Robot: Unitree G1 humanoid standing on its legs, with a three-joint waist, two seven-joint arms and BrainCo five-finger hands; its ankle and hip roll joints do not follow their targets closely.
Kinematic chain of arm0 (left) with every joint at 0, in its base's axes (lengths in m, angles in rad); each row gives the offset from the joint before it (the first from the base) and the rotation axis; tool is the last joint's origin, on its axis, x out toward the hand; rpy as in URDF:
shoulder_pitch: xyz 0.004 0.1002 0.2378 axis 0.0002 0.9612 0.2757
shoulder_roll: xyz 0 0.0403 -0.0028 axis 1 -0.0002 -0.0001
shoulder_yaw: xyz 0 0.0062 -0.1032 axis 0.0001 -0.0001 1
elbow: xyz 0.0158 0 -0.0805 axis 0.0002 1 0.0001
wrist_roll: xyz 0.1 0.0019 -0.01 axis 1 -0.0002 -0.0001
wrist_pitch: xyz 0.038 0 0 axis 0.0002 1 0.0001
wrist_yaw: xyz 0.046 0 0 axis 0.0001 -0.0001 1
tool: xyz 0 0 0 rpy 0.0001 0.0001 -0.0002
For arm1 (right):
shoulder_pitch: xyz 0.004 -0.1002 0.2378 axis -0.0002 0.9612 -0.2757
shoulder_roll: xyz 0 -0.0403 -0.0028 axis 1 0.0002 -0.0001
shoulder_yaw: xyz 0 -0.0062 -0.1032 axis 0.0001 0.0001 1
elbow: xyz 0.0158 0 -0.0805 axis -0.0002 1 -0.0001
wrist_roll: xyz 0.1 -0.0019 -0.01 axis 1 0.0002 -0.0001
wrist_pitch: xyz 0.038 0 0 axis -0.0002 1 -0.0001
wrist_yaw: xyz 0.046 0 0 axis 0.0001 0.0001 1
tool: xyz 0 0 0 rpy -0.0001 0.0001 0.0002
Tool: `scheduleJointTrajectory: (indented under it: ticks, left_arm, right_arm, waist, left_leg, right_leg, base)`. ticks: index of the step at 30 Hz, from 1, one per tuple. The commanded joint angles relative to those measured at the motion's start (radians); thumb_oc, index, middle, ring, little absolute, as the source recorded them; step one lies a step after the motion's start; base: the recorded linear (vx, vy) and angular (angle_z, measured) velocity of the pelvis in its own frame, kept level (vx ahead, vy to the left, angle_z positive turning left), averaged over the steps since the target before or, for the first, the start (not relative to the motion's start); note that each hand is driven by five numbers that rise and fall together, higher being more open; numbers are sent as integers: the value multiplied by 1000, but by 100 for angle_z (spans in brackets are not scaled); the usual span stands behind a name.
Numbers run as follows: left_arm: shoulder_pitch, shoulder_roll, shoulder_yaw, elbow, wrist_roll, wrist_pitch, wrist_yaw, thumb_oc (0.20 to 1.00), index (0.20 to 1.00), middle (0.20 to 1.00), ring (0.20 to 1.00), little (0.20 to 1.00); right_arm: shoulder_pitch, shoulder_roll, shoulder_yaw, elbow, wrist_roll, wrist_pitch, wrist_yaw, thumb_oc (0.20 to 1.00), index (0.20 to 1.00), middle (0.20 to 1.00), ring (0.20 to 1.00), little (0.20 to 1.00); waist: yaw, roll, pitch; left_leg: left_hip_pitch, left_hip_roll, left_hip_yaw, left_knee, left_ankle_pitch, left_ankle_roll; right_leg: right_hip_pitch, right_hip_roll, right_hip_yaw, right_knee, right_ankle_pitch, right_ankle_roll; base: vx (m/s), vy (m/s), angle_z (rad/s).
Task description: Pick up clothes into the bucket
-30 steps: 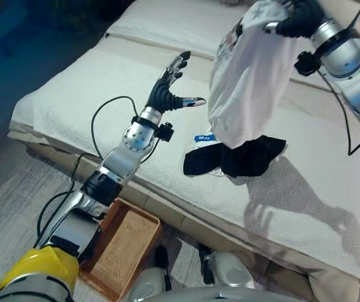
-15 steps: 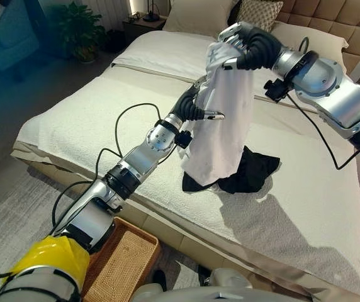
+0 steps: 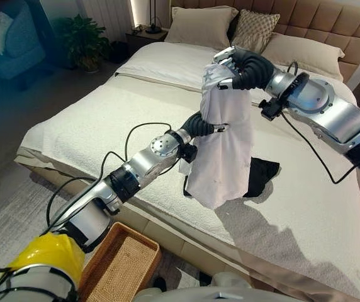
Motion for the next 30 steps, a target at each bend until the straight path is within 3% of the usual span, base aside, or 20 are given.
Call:
scheduleJointTrajectory:
  ticks: [1,2,5,7,8,9,10,11,13,14,16,17,18,20,25,30]
  left_arm:
    - [44,58,57,-31,-34,-41,1,200,200,200,200,200]
    - [72,90,89,-56,-29,-41,6,200,200,200,200,200]
    - [124,138,151,-91,-21,-45,19,200,200,200,200,200]
    - [241,197,278,-159,5,-50,41,200,200,200,200,200]
    - [243,198,277,-161,5,-49,42,200,200,200,200,200]
    - [323,240,387,-218,50,-59,53,200,200,200,200,200]
    - [328,242,387,-222,51,-58,54,200,200,200,200,200]
    - [429,257,505,-289,93,-73,57,200,200,200,200,200]
    - [477,257,553,-316,98,-81,60,200,200,200,200,200]
    - [596,232,701,-394,97,-107,62,200,200,200,200,200]
    - [685,202,810,-472,91,-129,59,200,200,200,200,200]
    - [691,202,813,-477,92,-127,60,200,200,200,200,200]
    - [746,188,918,-552,79,-160,62,200,200,200,200,200]
    - [771,173,986,-588,62,-192,70,200,200,200,200,200]
    - [824,108,1105,-650,29,-240,85,200,200,200,200,200]
    - [883,81,1148,-645,55,-252,94,200,200,200,200,200]
  right_arm:
    - [87,-41,-195,-31,64,-78,-82,555,555,555,555,555]
    - [151,-43,-261,-36,64,-81,-101,1000,1000,1000,1000,1000]
    - [274,-15,-390,-41,65,-88,-135,1000,1000,1000,1000,1000]
    - [491,114,-581,-50,83,-99,-169,1000,1000,1000,1000,1000]
    - [497,116,-585,-55,82,-97,-170,1000,1000,1000,1000,1000]
    - [624,210,-691,-56,55,-102,-190,1000,1000,1000,1000,1000]
    - [630,213,-693,-61,53,-100,-191,1000,1000,1000,1000,1000]
    - [751,314,-779,-55,-5,-106,-205,1000,1000,1000,1000,1000]
    - [790,349,-801,-55,-26,-105,-207,1000,1000,1000,1000,1000]
    - [909,460,-875,-23,-62,-118,-211,1000,1000,1000,1000,1000]
    - [999,540,-904,45,-101,-112,-207,1000,1000,1000,1000,1000]
    - [1000,540,-902,45,-101,-113,-206,1000,1000,1000,1000,1000]
    - [1065,591,-938,147,-152,-102,-215,1000,1000,1000,1000,1000]
    - [1099,618,-947,235,-190,-96,-220,1000,1000,1000,1000,1000]
    - [1155,673,-929,508,-241,-68,-203,1000,1000,1000,1000,1000]
    - [1151,682,-882,706,-307,-50,-185,1000,1000,1000,1000,1000]
  waist:
    - [6,-37,-51]
    - [8,-33,-47]
    - [13,-31,-42]
    - [23,-26,-36]
    - [24,-28,-37]
    - [29,-22,-33]
    - [29,-23,-35]
    - [33,-17,-31]
    - [33,-17,-32]
    - [37,-13,-27]
    - [36,-10,-27]
    - [35,-10,-29]
    - [37,-8,-25]
    - [38,-8,-25]
    - [49,-9,-21]
    - [63,-7,1]
  left_leg:
    - [-38,33,-25,47,-47,-63]
    - [-38,32,-28,48,-48,-62]
    - [-39,31,-30,50,-51,-59]
    - [-41,29,-32,54,-55,-55]
    - [-41,29,-32,54,-55,-55]
    - [-44,28,-34,54,-57,-51]
    - [-43,28,-34,55,-57,-51]
    - [-43,26,-36,52,-60,-48]
    - [-43,25,-36,51,-61,-47]
    - [-45,22,-38,50,-64,-43]
    - [-47,20,-41,47,-66,-41]
    - [-46,20,-41,47,-66,-41]
    - [-49,16,-46,43,-67,-40]
    - [-50,13,-48,42,-69,-39]
    - [-53,5,-51,47,-78,-38]
    - [-74,-6,-58,72,-85,-35]
  right_leg:
    - [39,-82,-30,-20,-13,87]
    - [39,-84,-32,-20,-14,87]
    - [42,-85,-34,-19,-16,86]
    - [42,-87,-37,-19,-19,84]
    - [43,-87,-37,-19,-19,84]
    - [42,-87,-38,-20,-22,83]
    - [43,-87,-39,-20,-23,83]
    - [44,-89,-41,-24,-25,83]
    - [45,-89,-41,-25,-25,83]
    - [42,-91,-40,-27,-27,82]
    - [41,-93,-42,-29,-29,81]
    - [42,-93,-42,-29,-29,81]
    - [40,-96,-44,-29,-30,81]
    - [39,-98,-46,-30,-29,82]
    - [39,-104,-47,-35,-25,85]
    - [25,-111,-44,-22,-24,87]
  base:
    - [0,0,0]
    - [-1,1,5]
    - [5,6,8]
    - [0,0,0]
    - [0,0,0]
    - [0,0,0]
    - [30,12,2]
    - [0,0,0]
    - [21,11,9]
    - [20,20,8]
    - [8,12,2]
    - [11,23,7]
    - [9,17,7]
    - [7,12,2]
    - [6,7,5]
    - [-29,12,0]
